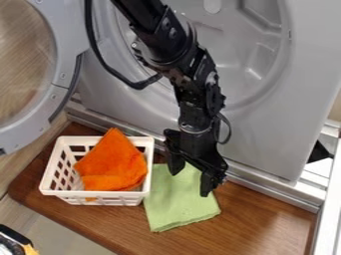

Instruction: Put the green towel into the washing machine

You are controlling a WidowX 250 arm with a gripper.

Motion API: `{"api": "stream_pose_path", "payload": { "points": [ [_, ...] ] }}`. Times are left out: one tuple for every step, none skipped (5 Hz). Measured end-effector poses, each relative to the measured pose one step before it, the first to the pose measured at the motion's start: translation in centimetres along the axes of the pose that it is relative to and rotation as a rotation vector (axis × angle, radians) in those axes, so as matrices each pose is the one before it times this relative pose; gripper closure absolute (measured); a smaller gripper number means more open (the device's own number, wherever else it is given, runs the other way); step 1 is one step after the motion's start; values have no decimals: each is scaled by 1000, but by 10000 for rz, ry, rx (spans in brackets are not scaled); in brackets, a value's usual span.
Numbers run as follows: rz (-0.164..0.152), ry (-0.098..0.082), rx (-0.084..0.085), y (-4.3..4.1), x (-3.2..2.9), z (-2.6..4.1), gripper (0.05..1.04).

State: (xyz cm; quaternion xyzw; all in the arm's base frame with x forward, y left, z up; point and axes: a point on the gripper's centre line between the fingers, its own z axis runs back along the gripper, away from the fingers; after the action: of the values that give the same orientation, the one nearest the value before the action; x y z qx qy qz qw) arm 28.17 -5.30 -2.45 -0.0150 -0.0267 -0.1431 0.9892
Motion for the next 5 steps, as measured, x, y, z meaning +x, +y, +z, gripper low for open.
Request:
{"api": "stream_pose_path", "payload": {
  "points": [
    [33, 271, -49, -55, -422, -764, 84],
    [-122, 328, -79, -41, -202, -1416, 84],
    [-18, 154, -9, 83, 147, -1341, 84],
    [-96, 133, 50, 182, 228, -1358, 84],
    [-16, -1, -5, 58, 375, -506, 84]
  ]
}}
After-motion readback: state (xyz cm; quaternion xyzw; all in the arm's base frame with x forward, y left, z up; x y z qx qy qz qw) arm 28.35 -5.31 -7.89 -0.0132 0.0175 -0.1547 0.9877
